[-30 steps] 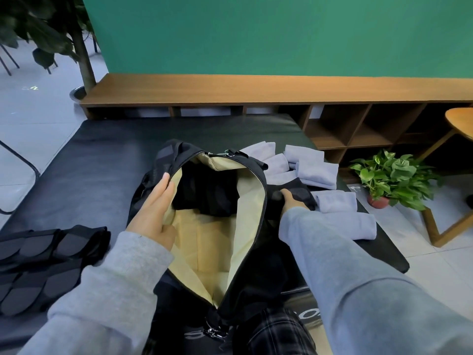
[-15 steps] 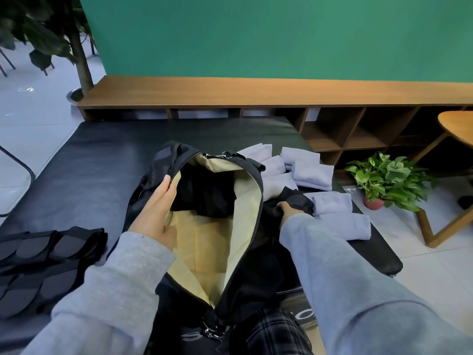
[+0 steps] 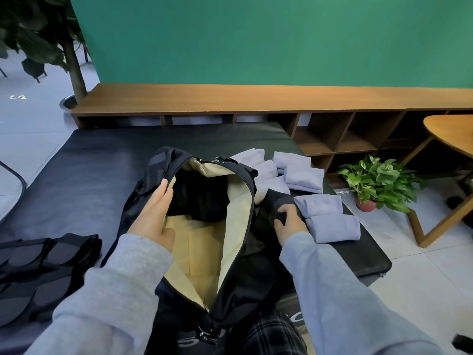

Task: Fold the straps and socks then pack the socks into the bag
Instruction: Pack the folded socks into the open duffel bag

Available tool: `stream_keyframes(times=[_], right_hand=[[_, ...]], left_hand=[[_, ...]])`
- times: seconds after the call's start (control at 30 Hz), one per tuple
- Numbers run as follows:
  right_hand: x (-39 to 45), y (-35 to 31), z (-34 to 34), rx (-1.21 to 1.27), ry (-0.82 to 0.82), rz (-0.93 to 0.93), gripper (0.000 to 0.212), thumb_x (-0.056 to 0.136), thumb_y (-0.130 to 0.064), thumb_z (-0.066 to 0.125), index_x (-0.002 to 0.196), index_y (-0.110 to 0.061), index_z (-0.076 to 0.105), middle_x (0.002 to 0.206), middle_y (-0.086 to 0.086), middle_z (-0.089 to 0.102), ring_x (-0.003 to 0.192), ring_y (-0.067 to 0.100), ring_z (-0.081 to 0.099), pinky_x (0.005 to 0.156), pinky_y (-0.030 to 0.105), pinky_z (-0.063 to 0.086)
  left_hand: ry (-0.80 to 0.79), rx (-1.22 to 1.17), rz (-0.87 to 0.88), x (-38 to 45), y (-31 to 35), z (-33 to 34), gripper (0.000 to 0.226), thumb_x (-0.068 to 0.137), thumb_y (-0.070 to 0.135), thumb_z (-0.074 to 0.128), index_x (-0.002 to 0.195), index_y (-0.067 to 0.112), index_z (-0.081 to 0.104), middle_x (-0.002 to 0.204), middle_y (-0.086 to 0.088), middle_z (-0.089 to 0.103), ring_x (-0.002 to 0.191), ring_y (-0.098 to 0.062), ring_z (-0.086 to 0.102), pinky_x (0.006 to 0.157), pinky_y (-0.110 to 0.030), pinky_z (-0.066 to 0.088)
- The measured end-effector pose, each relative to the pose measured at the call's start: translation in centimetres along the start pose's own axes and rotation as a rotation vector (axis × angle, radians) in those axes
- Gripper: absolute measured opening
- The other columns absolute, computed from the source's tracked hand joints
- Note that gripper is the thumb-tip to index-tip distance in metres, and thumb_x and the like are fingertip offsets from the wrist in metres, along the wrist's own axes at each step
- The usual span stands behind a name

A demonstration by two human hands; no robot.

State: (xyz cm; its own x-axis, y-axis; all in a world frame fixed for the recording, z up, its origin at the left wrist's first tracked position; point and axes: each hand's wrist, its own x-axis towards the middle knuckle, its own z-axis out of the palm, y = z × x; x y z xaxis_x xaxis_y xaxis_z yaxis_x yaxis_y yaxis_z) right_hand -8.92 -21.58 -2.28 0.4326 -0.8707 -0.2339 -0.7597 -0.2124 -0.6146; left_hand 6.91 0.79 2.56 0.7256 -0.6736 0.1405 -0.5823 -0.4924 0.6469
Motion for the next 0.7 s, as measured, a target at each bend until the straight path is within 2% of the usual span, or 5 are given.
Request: stream_keyframes(times=[0.13, 0.23, 0.4, 0.53, 0.7], right_hand=[[-0.1, -0.3, 1.4, 0.281, 0.077, 0.197, 0.046, 0.093, -0.018, 0.054, 0.132, -0.009, 0.031, 0.133, 0.015, 0.044, 0.116, 0.031, 0.046, 0.097, 0.033, 0.034], [-0.1, -0.4, 2.7, 0.252, 0.098, 0.230, 0.051, 0.092, -0.026, 0.057, 0.134, -0.014, 0.031, 0.135, 0.015, 0.044, 0.122, 0.033, 0.043, 0.100, 0.036, 0.033], [0.5, -1.7, 3.5, 0.289, 0.111, 0.323, 0.053, 0.093, -0.034, 0.051, 0.139, -0.023, 0.026, 0.134, 0.015, 0.044, 0.123, 0.034, 0.038, 0.102, 0.037, 0.028], [1.2, -2.3, 3.4, 0.224, 0.086, 0.366, 0.066, 0.090, -0.042, 0.055, 0.142, -0.024, 0.019, 0.136, 0.015, 0.043, 0.125, 0.034, 0.037, 0.104, 0.039, 0.026], [1.7, -2.2, 3.6, 0.372, 0.055, 0.348, 0.068, 0.085, -0.030, 0.064, 0.139, -0.032, 0.022, 0.128, 0.016, 0.047, 0.116, 0.036, 0.046, 0.103, 0.045, 0.035]], left_hand=[[-0.019, -0.024, 0.000, -0.3, -0.2, -0.1, 0.078, 0.083, -0.017, 0.046, 0.147, 0.017, 0.019, 0.141, 0.026, 0.002, 0.127, 0.009, 0.009, 0.078, 0.016, 0.007], [-0.023, -0.013, -0.001, -0.3, -0.1, 0.1, 0.079, 0.082, -0.018, 0.044, 0.148, 0.019, 0.018, 0.141, 0.028, 0.002, 0.126, 0.010, 0.009, 0.077, 0.016, 0.008], [-0.036, -0.011, 0.000, -0.2, -0.2, 0.4, 0.080, 0.081, -0.019, 0.042, 0.147, 0.019, 0.018, 0.140, 0.029, 0.001, 0.125, 0.010, 0.010, 0.073, 0.015, 0.011], [-0.028, -0.021, 0.015, -0.2, -0.4, 0.3, 0.081, 0.081, -0.019, 0.043, 0.147, 0.021, 0.018, 0.140, 0.030, 0.002, 0.126, 0.010, 0.009, 0.076, 0.015, 0.010], [-0.021, -0.049, 0.014, -0.3, -1.1, 0.2, 0.080, 0.081, -0.020, 0.043, 0.146, 0.020, 0.020, 0.139, 0.031, 0.004, 0.128, 0.011, 0.010, 0.083, 0.013, 0.011]])
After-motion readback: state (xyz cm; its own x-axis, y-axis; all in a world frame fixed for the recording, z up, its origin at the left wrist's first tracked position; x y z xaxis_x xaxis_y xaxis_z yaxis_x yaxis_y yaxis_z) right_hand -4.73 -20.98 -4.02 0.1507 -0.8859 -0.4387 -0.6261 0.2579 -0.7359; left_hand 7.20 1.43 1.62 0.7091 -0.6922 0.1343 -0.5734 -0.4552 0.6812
